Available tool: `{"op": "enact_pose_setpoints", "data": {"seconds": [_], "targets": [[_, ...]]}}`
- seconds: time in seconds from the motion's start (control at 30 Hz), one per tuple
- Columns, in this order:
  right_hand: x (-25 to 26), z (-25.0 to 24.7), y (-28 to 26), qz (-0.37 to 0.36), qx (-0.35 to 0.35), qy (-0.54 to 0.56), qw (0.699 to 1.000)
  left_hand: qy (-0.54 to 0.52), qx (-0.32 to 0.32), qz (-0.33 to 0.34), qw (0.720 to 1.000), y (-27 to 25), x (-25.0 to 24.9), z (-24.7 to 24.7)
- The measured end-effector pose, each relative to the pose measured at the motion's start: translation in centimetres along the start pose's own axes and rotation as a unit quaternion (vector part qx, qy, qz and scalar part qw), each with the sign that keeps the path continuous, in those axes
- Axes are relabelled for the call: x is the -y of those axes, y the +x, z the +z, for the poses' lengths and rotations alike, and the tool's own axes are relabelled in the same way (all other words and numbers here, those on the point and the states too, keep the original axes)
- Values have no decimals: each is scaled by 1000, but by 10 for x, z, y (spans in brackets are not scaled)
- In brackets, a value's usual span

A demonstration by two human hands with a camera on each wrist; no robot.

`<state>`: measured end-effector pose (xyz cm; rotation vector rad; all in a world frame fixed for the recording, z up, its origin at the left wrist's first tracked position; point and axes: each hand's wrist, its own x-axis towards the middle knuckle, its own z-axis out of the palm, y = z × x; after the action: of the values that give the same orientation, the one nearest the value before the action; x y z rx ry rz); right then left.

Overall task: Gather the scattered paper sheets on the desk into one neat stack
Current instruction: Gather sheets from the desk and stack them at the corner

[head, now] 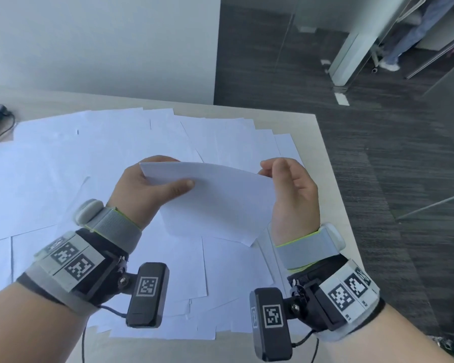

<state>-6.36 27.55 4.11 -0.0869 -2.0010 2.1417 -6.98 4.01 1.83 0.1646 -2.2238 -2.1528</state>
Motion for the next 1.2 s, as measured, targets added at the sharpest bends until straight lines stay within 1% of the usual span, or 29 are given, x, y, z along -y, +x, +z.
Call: {"op": "enact_pose_setpoints", "data": {"seconds": [0.03, 0.07, 0.13, 0.2, 0.23, 0.3, 0.4, 0.5, 0.57, 0.67, 0.73, 0.77, 0.83, 0.93, 0.97, 1.03, 1.07, 1.13, 1.2], "targets": [[-6, -4, -1, -11, 21, -14, 1000, -3, -2, -21, 1000, -1, 6, -1], [-15, -8, -2, -4, 39, -30, 999, -6, -2, -43, 999, -2, 16, -3], [-35, -14, -6, 63, 63, -59, 994, 10, 5, -85, 996, -5, 31, -5], [-56, -18, -8, 158, 85, -115, 977, 48, 26, -116, 992, -8, 45, -3], [-66, -19, -8, 194, 95, -153, 964, 62, 33, -126, 990, -10, 50, -1], [-78, -24, -11, 233, 87, -196, 949, 74, 30, -123, 989, -14, 56, 4], [-83, -30, -13, 229, 57, -174, 956, 71, 19, -110, 991, -18, 58, 9], [-88, -31, -15, 242, 78, -184, 949, 64, 45, -142, 987, -21, 64, 10], [-91, -33, -15, 252, 72, -178, 948, 81, 47, -157, 983, -21, 66, 12], [-92, -43, -12, 244, 79, -132, 957, 86, 21, -174, 981, -16, 71, 16], [-94, -54, -12, 243, 95, -161, 952, 80, 3, -208, 975, -12, 81, 16], [-99, -62, -12, 251, 90, -186, 946, 81, -6, -231, 970, -11, 89, 17], [-115, -83, -12, 281, 47, -251, 925, 76, -14, -288, 955, -13, 107, 18], [-132, -119, -15, 332, -58, -350, 874, 85, -2, -355, 931, -20, 137, 19], [-136, -129, -17, 347, -79, -371, 858, 94, -4, -368, 925, -23, 144, 19], [-136, -141, -21, 380, -85, -415, 822, 124, 2, -382, 916, -27, 154, 20], [-136, -143, -24, 389, -79, -431, 810, 136, 3, -384, 913, -28, 156, 20], [-137, -143, -27, 392, -67, -440, 805, 141, 2, -385, 912, -29, 158, 19], [-140, -138, -28, 391, -69, -423, 814, 135, 7, -387, 912, -27, 160, 17]]}}
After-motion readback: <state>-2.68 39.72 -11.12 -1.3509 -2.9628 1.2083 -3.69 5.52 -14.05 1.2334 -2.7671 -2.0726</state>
